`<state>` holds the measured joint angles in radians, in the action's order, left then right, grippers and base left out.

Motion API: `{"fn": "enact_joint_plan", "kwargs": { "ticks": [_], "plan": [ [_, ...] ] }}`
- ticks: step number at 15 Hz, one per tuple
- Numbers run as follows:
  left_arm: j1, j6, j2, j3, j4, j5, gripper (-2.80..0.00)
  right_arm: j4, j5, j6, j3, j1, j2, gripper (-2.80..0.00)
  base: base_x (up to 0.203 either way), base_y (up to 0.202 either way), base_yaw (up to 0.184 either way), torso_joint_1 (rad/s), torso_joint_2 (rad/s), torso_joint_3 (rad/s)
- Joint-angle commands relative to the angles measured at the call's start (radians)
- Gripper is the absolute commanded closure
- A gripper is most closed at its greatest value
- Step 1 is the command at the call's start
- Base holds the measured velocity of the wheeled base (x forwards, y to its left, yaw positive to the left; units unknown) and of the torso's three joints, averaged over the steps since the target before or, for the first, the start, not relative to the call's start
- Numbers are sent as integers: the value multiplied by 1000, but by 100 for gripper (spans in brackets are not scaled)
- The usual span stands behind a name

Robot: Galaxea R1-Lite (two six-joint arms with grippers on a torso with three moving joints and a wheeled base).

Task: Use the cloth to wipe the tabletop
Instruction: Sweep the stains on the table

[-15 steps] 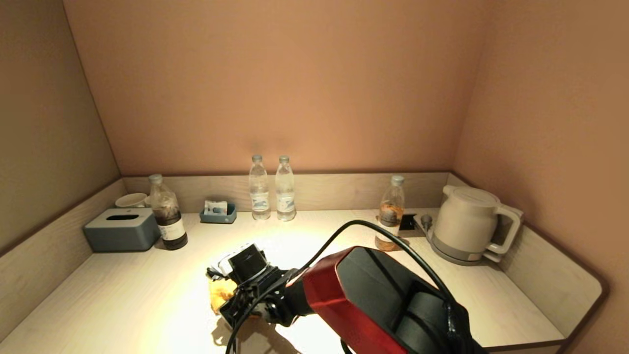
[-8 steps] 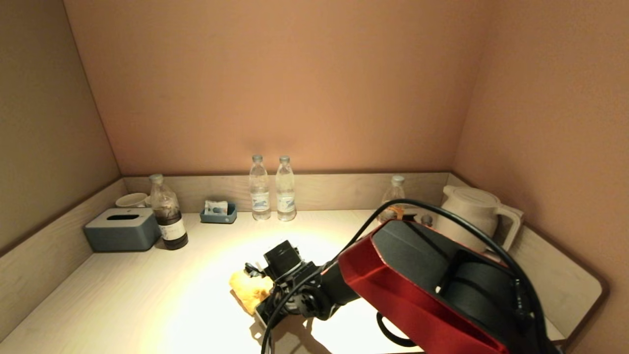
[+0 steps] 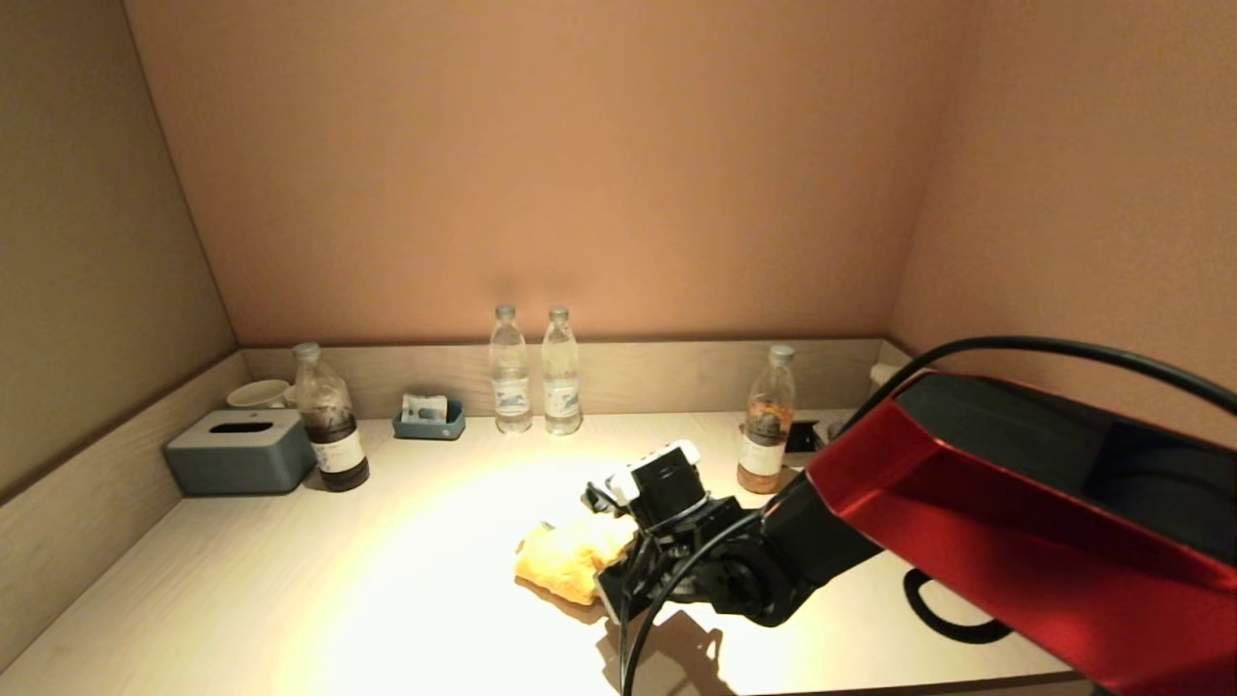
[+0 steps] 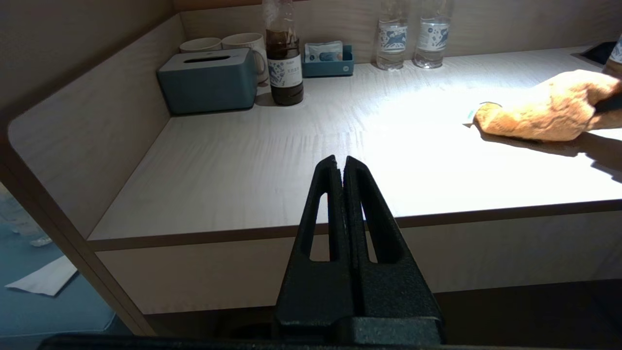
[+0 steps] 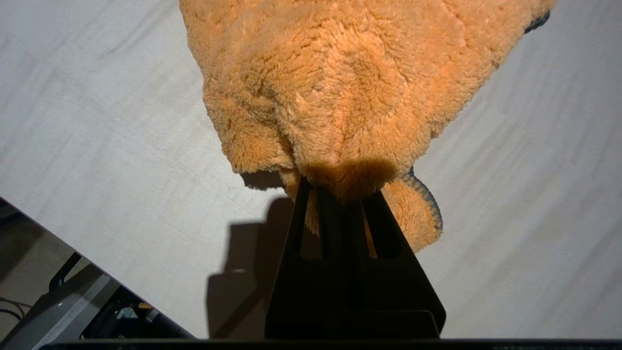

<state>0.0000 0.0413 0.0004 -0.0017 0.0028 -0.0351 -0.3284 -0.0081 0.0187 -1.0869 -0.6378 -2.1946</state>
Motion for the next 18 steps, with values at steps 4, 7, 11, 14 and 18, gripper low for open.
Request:
{"fn": "enact_joint_plan", "kwargs": {
  "ticks": [4, 7, 11, 14, 18],
  "plan": [
    [0, 7, 1, 0, 2, 0, 0, -82, -1, 2, -53, 42, -4, 0, 0, 0, 0, 0, 0, 0],
    [0, 8, 1, 0, 2, 0, 0, -65, 3, 5, -188, 34, -103, 0, 0, 0, 0, 0, 0, 0],
    [0, 9, 1, 0, 2, 0, 0, 7, 8, 5, -359, -10, -215, 0, 0, 0, 0, 0, 0, 0],
    [0, 5, 1, 0, 2, 0, 0, 105, 12, 5, -611, -50, -314, 0, 0, 0, 0, 0, 0, 0],
    [0, -1, 0, 0, 0, 0, 0, 194, 24, 4, -765, -104, -403, 0, 0, 0, 0, 0, 0, 0]
  ]
}}
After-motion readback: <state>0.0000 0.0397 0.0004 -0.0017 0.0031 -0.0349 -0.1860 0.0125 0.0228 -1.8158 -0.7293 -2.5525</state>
